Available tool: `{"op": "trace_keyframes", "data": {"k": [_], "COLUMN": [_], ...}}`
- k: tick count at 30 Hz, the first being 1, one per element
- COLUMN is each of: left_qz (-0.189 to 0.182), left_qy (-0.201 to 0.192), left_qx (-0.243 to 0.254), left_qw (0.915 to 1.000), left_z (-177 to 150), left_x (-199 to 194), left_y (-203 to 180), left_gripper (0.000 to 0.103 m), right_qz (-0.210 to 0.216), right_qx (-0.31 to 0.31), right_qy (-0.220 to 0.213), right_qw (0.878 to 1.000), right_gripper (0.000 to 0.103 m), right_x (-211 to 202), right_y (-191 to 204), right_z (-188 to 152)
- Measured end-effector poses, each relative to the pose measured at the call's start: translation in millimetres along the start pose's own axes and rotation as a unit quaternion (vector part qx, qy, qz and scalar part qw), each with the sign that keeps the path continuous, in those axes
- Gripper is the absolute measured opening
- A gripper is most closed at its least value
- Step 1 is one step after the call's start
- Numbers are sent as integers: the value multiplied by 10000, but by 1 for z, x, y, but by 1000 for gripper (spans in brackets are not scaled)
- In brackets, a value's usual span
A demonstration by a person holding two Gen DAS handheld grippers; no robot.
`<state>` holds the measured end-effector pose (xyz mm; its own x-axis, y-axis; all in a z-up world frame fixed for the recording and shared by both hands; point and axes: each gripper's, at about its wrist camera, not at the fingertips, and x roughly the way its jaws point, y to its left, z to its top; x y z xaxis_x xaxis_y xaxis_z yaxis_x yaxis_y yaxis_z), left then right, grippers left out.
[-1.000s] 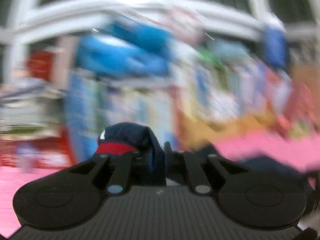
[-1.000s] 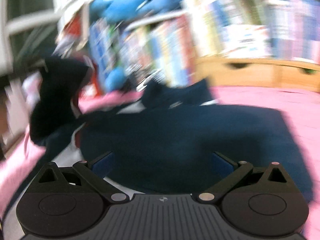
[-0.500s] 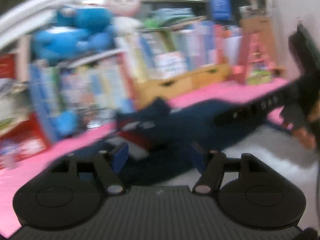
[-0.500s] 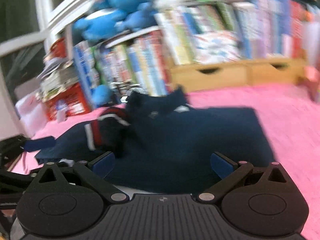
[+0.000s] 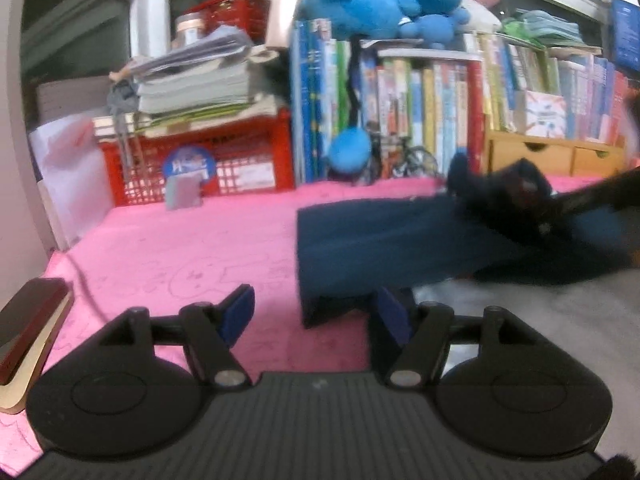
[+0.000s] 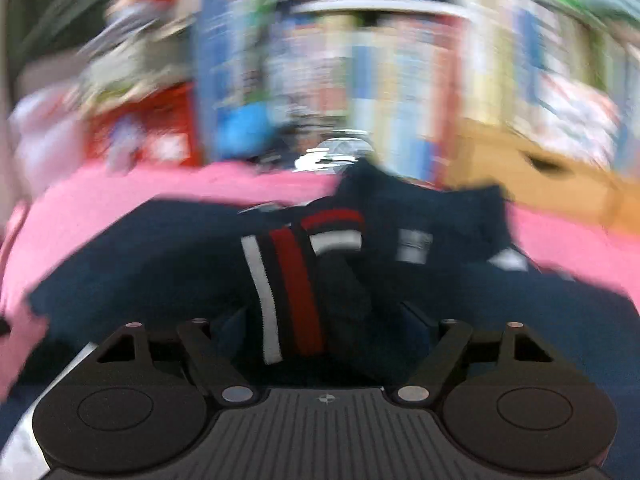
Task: Fold clothes
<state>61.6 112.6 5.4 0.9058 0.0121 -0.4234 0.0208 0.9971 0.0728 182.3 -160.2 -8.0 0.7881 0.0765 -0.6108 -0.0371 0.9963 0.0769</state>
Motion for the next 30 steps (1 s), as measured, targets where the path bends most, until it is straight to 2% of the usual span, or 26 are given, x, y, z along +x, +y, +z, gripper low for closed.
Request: {"op": "trace_keyframes", "data": {"k": [2, 5, 7, 9, 12, 17, 19, 20, 21, 23, 25, 30], "left_qz": [-11, -108, -159, -208, -261, -210, -197, -192, -187, -197, -216, -118], "left_qy": [5, -11, -7, 23, 46, 86, 107, 114, 122, 116, 73, 41], "left_qx": [-61, -83, -37, -26, -13, 50, 139, 194, 248, 376, 570, 890], "left_qw": [10000, 9999, 9999, 9998, 9996, 9997, 9997, 9996, 9994, 9990, 9981, 9960], "left_z": [-1, -5, -5, -5, -5, -4, -4, -5, -5, -4, -3, -1], "left_x": [5, 8, 14, 18, 21, 21, 22, 22, 22, 23, 24, 30], "left_y": [3, 3, -2, -6, -12, -15, -17, -18, -19, -22, -29, -38], "left_gripper": [68, 68, 69, 69, 69, 71, 71, 72, 73, 75, 76, 76], "right_qz": [-478, -1300, -1464, -1031, -303, -101, -20, 20, 50, 143, 226, -294], "right_qx": [751, 1762, 2066, 2043, 1817, 1495, 1365, 1300, 1202, 1135, 1121, 753], "right_qy": [-190, -444, -573, -565, -428, -57, 92, 166, 211, 206, 17, -670], "right_qw": [9958, 9747, 9657, 9718, 9820, 9887, 9906, 9914, 9925, 9932, 9934, 9945], "right_gripper": [77, 78, 83, 86, 93, 91, 77, 73, 55, 52, 50, 50], "right_x": [-15, -40, -55, -62, -54, -10, 8, 17, 23, 21, 9, -32], "right_y": [-40, -97, -123, -131, -117, -85, -72, -65, -60, -59, -63, -81], "right_z": [-1, -3, -7, -11, -17, -22, -24, -26, -26, -24, -20, -2]}}
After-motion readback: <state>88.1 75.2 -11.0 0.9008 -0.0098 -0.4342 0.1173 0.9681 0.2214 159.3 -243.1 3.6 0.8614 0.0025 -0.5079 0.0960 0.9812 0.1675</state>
